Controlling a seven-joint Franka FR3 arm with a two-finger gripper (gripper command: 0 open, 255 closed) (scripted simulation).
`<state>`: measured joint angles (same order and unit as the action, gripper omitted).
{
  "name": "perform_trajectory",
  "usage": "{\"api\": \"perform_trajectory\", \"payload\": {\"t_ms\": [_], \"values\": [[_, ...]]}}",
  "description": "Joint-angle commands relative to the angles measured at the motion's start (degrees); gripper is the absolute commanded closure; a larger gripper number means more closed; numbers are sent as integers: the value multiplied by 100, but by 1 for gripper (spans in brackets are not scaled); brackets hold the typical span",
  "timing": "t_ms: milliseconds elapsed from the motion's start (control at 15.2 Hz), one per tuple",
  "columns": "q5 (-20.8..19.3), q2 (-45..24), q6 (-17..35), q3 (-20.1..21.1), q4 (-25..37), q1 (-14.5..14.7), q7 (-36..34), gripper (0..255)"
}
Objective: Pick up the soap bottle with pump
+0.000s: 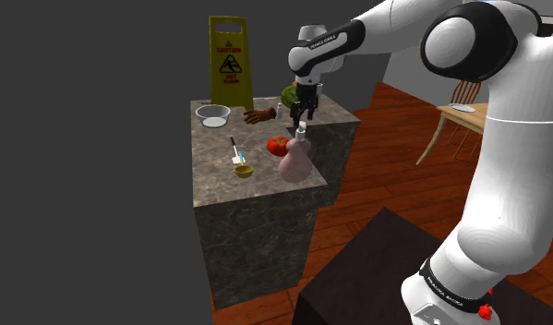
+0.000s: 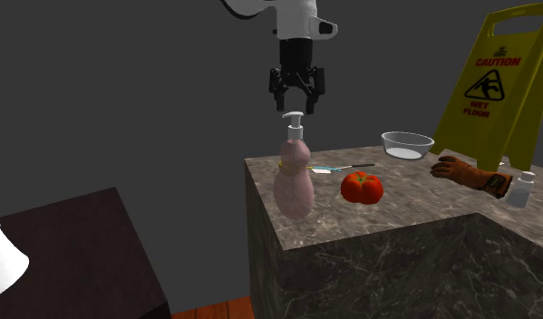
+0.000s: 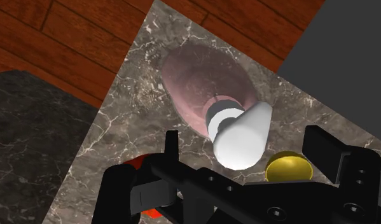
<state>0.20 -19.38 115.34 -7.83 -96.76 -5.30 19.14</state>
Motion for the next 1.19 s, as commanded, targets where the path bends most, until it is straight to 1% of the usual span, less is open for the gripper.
{"api": "perform_trajectory", "payload": {"t_ms": [0,264,396,462,1056,1122], "values": [[13,-93,114,8,-15,-1,3,0],[29,-220,417,16,-192,-6,4,0],[29,-220,417,16,-192,-6,4,0],[29,-226,416,18,-186,-2,-3,255],[29,-220,417,16,-192,-6,4,255],[25,-190,352,14,-156,-5,3,255]]}}
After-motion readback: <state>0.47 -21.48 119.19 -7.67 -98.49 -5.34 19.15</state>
